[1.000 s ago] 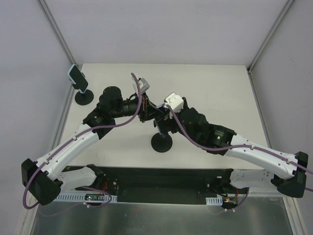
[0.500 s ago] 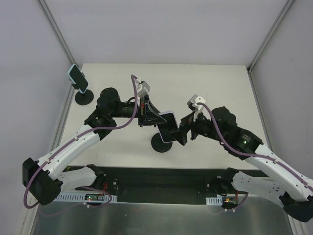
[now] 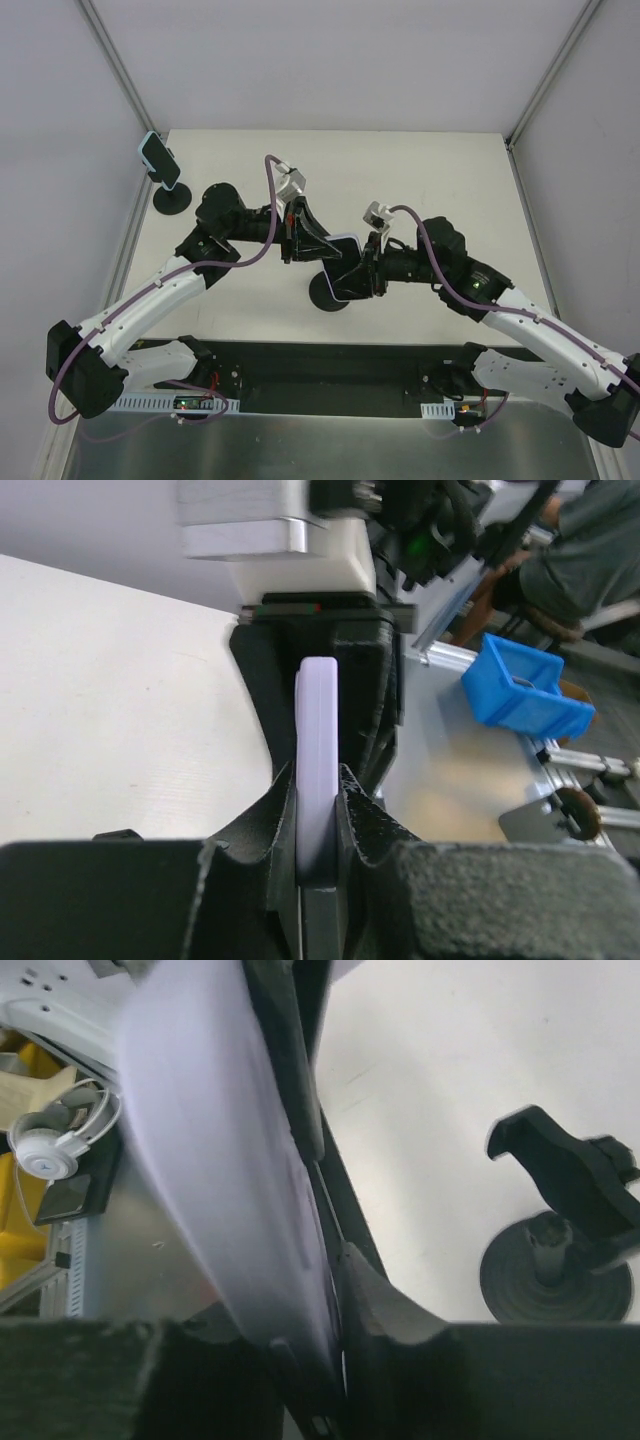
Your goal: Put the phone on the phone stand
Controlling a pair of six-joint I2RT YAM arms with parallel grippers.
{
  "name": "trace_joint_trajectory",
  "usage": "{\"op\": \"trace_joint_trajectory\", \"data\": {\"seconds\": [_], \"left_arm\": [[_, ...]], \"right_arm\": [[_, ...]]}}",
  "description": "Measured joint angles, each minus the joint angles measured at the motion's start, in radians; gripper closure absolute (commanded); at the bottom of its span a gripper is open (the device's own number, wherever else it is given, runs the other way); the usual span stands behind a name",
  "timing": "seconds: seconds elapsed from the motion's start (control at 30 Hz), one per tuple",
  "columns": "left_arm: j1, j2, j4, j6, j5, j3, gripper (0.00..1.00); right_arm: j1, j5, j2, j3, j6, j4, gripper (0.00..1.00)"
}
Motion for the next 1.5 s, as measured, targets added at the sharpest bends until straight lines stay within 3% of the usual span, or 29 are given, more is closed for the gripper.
{"op": "trace_joint_trajectory", "data": {"seconds": [0.07,0.1,0.13,0.23,0.33,0.4,0.47,0.7,0.8,0.9,1.03,1.23,1.27,1.3,1.4,1.43,1.5], "left_arm": [[-0.002,0.0,-0.008,-0.002,-0.005,0.0,1.0],[-0.002,0.0,-0.016,-0.009,-0.006,0.001,0.96],[0.0,-0.001,-0.027,-0.019,-0.006,0.001,0.78],[0.0,-0.001,-0.044,-0.008,-0.019,0.006,0.59],[-0.005,0.0,-0.068,0.01,-0.041,0.014,0.55],[-0.005,0.003,-0.088,0.012,-0.042,0.018,0.72],[-0.002,0.015,-0.114,0.026,-0.045,0.031,0.8],[-0.005,0.047,-0.164,0.06,-0.005,0.089,0.82],[-0.005,0.051,-0.156,0.058,0.015,0.09,0.7],[-0.014,0.059,-0.15,0.056,0.035,0.09,0.68],[-0.025,0.065,-0.145,0.056,0.042,0.09,0.82],[-0.024,0.066,-0.142,0.053,0.044,0.09,0.92],[-0.024,0.066,-0.142,0.053,0.045,0.09,1.0],[-0.024,0.066,-0.142,0.053,0.045,0.09,1.0],[-0.025,0.066,-0.143,0.055,0.045,0.09,1.0],[-0.025,0.066,-0.145,0.058,0.046,0.09,1.0],[-0.04,0.065,-0.158,0.08,0.035,0.09,1.0]], "right_arm": [[0.002,-0.036,0.005,-0.002,-0.004,0.026,0.99],[0.005,-0.056,0.005,-0.006,-0.014,0.039,0.99],[0.008,-0.073,0.005,-0.011,-0.024,0.048,0.99],[0.008,-0.072,0.009,-0.023,-0.024,0.074,0.99],[0.005,-0.036,0.013,-0.057,-0.003,0.134,0.99],[0.006,-0.026,0.013,-0.082,0.003,0.173,0.99],[0.006,-0.029,0.011,-0.089,0.003,0.188,0.99],[0.006,-0.034,-0.014,-0.089,-0.013,0.187,0.99],[0.006,-0.046,-0.013,-0.089,-0.012,0.189,0.99],[0.005,-0.047,-0.005,-0.089,-0.011,0.189,0.99],[0.006,-0.055,-0.003,-0.089,-0.012,0.19,0.99],[0.007,-0.073,-0.003,-0.089,-0.02,0.2,0.99],[0.007,-0.073,-0.003,-0.089,-0.024,0.2,0.99],[0.007,-0.074,-0.003,-0.089,-0.028,0.2,0.99],[0.007,-0.072,-0.001,-0.089,-0.035,0.196,0.6],[0.007,-0.061,0.0,-0.089,-0.031,0.193,0.41],[0.003,-0.028,0.005,-0.087,-0.025,0.174,0.23]]}}
